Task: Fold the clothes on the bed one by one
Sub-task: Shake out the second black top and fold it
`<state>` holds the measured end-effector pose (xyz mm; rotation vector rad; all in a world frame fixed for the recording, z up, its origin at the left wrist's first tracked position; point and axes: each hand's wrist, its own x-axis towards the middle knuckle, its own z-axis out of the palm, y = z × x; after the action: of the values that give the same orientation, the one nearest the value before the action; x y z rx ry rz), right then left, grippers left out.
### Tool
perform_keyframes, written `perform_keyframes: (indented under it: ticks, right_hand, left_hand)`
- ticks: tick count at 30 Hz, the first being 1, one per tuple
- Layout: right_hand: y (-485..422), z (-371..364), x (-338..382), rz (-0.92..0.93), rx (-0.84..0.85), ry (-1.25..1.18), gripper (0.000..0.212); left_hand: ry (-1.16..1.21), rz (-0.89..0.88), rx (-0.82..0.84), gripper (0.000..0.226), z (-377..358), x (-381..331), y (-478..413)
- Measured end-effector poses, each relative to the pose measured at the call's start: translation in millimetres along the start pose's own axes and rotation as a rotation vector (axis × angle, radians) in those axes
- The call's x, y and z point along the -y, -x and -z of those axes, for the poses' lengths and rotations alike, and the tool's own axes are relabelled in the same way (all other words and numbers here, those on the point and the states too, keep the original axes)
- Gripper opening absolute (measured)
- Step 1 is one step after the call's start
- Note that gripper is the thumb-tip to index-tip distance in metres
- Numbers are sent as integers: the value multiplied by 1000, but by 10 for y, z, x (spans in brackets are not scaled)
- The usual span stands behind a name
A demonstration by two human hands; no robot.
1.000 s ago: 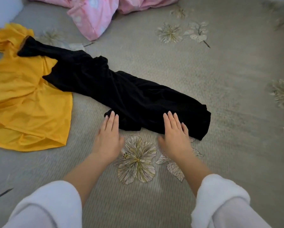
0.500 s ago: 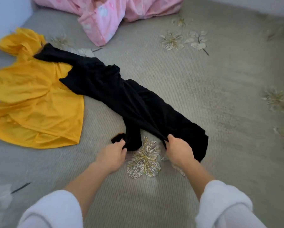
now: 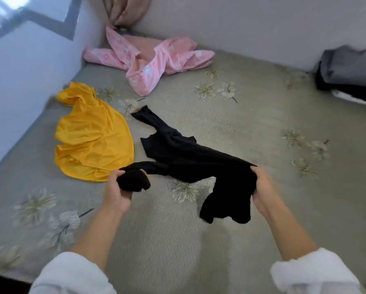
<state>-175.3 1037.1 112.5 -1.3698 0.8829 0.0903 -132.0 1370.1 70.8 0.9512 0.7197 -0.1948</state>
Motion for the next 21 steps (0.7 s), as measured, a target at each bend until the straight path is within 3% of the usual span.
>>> perform_keyframes:
  ticks: [2,4,7,9,11,18,21]
  right_hand:
    - [253,29,374,42,53,-230,33]
    - [483,44,683,120,113,-322,35]
    - [777,39,994,194,127,-323,36]
    - [943,30,1132,215,112,-299,34]
    - [1079,14,1239,222,98,-263,33]
    - [1459,104,1526,260,173,-248,33]
    - [1621,243,1697,296,190,-318,29]
  left_hand:
    - [90,32,96,27,-18,-273,171]
    - [-115,103,143,32,-27,-370,297]
    - [-919,168,220,35,-60,-241,466]
    - [-1485,159,405,33,-119,-33,588]
    - [-1730,97,568,41,-212,220,657]
    - [-1398,-201,775,97,-779,805,871]
    - [-1313,-330,854,104,-977,916,897]
